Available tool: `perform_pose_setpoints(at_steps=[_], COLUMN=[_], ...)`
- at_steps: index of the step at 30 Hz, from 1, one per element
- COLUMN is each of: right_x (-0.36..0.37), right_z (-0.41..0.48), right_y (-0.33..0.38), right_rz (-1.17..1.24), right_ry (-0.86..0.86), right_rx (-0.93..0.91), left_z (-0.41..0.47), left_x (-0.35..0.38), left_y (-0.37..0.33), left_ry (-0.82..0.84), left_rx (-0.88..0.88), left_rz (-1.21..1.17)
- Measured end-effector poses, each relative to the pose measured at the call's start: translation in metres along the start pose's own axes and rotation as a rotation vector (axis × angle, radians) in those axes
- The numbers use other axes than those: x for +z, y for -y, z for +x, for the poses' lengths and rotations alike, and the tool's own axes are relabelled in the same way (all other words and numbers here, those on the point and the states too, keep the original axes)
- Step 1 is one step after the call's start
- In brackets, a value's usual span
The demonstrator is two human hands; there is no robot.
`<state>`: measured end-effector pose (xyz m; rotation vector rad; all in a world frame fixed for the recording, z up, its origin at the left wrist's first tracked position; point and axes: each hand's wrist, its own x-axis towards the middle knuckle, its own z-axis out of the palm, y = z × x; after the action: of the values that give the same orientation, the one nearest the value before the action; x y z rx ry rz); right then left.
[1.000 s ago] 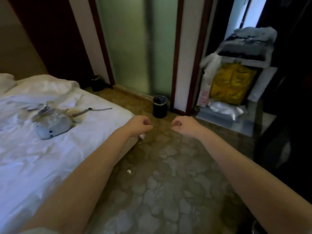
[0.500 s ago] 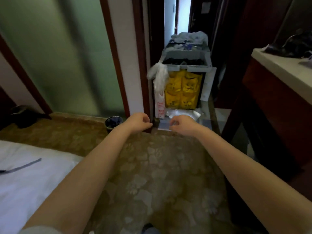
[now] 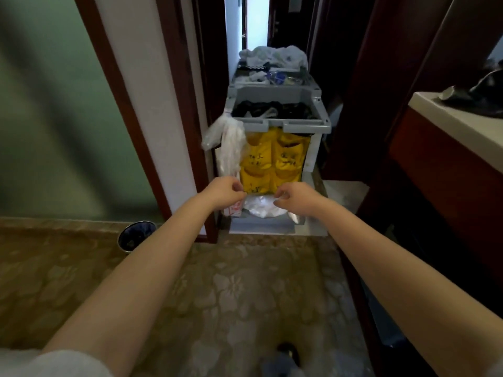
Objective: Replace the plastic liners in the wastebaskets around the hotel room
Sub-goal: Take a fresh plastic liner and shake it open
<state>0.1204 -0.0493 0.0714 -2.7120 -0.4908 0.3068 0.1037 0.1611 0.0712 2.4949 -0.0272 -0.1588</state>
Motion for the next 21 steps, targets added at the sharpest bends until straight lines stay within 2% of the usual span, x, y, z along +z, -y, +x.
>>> perform_pose_setpoints(at_steps=[3, 5, 8, 11, 13, 21], right_x=[-0.008, -0.018, -0.040, -0.056, -0.061, -0.060], right_z=[0.073, 0.122, 0.193, 0.262, 0.307, 0.463], right_y=[-0.021, -0.036, -0.050, -0.054, -0.054, -0.043], right_rz=[-0.024, 0.041, 0.121, 0.092, 0.076, 0.015], right_ry=[0.023, -0.006, 0.016, 0.052, 0.057, 0.133], right_rx=[-0.019, -0.024, -0.008, -0.031, -0.045, -0.092], left_z=[0.069, 0.115, 0.182, 0.239, 0.269, 0.376], left_x=[-0.003, -0.009, -0.025, -0.042, -0.050, -0.080], left_y=[0.007, 0.012, 0.023, 0.038, 0.053, 0.120], left_ry=[-0.008, -0.014, -0.024, -0.042, -0.083, -0.068], left_rx=[-0.006, -0.027, -0.108, -0.177, -0.220, -0.342], left_rz=[0.013, 0.032, 0.048, 0.074, 0.034, -0.078])
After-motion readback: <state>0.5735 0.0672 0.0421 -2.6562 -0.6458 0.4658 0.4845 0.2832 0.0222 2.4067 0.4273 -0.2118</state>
